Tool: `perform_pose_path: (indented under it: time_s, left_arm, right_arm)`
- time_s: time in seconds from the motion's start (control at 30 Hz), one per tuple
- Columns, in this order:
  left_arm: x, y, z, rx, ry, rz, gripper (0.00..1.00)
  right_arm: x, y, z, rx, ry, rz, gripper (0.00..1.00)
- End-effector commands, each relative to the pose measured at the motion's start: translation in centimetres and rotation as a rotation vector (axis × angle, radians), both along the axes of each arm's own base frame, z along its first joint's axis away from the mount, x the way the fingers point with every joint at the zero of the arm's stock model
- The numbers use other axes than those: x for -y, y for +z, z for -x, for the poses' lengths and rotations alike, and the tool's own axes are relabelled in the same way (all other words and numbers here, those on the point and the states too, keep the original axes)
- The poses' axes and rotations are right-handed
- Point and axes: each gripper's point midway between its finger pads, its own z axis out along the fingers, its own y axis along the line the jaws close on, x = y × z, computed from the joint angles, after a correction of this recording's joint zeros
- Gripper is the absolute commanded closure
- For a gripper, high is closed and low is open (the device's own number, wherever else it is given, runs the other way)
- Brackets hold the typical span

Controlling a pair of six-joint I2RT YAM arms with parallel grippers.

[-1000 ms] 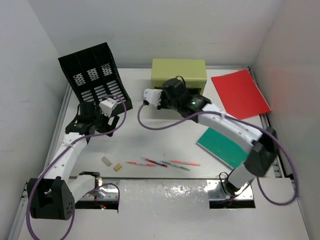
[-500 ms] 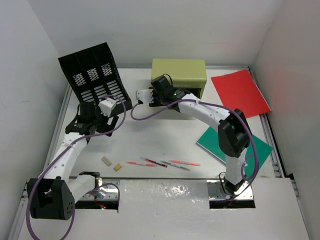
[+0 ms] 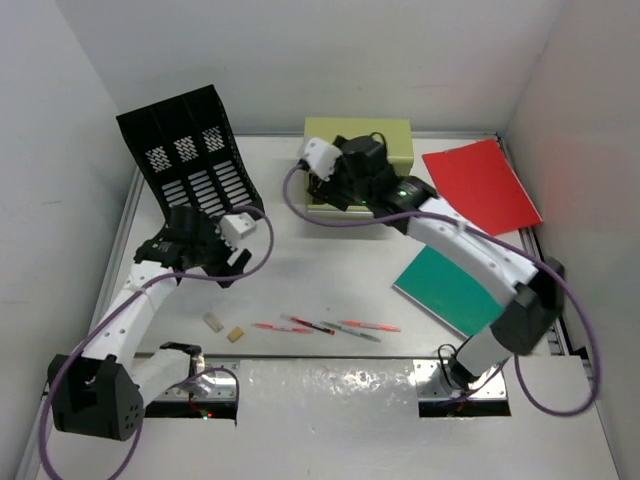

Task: Organize the desk

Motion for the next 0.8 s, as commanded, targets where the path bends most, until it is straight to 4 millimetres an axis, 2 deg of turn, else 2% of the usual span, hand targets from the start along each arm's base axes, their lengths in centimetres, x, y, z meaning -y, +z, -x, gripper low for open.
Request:
perform_pose_path:
  time_s: [0.0,0.03,0.07,0.1,0.13,0.17,0.2,0.23,0.27,0.33,0.4,0.53,0.67,0.77]
  left_arm:
    - [4.7,1.3,2.8,-0.011,-0.298,0.031,0.26]
    - [6.3,1.1,3.9,-0.014,-0.380,0.018,0.28]
    - [6.8,0.7,4.4,-0.016,-0.419,-0.001,0.31]
    - [7.0,-0.2,5.2,-0.022,-0.461,-0.038,0.34]
    - [8.1,-0.5,5.8,-0.003,-0.528,-0.055,0.40]
    - [8.4,-1.0,6.1,-0.001,-0.551,-0.076,0.41]
    - [8.8,-1.8,6.6,-0.021,-0.571,-0.095,0.42]
    - [9.5,-2.7,7.5,-0.034,-0.623,-0.133,0.43]
    - [9.9,-3.3,7.9,-0.052,-0.642,-0.146,0.42]
    - [10.8,-4.9,9.6,-0.127,-0.717,-0.170,0.41]
    - [10.9,-6.4,11.1,-0.197,-0.760,-0.183,0.40]
    - [10.9,-8.0,12.2,-0.208,-0.784,-0.209,0.37]
    - [10.1,-8.6,11.4,-0.177,-0.750,-0.269,0.39]
    - [10.3,-8.8,10.6,-0.118,-0.742,-0.266,0.38]
  right_arm:
    - [2.0,0.9,3.4,-0.148,-0.126,-0.293,0.24]
    - [3.4,-0.9,3.9,-0.204,-0.161,-0.318,0.24]
    - [4.0,-1.3,4.5,-0.233,-0.170,-0.361,0.24]
    - [4.1,-0.2,5.8,-0.258,-0.156,-0.453,0.24]
    - [5.0,-1.8,6.3,-0.279,-0.181,-0.462,0.24]
    - [5.4,-2.0,6.8,-0.277,-0.186,-0.476,0.24]
    - [5.8,-1.4,7.5,-0.258,-0.182,-0.502,0.24]
    - [6.1,-1.7,7.9,-0.254,-0.187,-0.504,0.24]
    - [6.6,-2.8,8.3,-0.260,-0.201,-0.493,0.24]
    - [7.5,-2.7,8.8,-0.250,-0.240,-0.515,0.24]
    - [8.1,-3.5,9.2,-0.255,-0.258,-0.506,0.24]
    - [8.7,-4.1,9.8,-0.255,-0.267,-0.498,0.24]
    - [8.9,-4.7,10.2,-0.263,-0.269,-0.492,0.24]
    - [9.0,-5.0,10.3,-0.261,-0.272,-0.488,0.24]
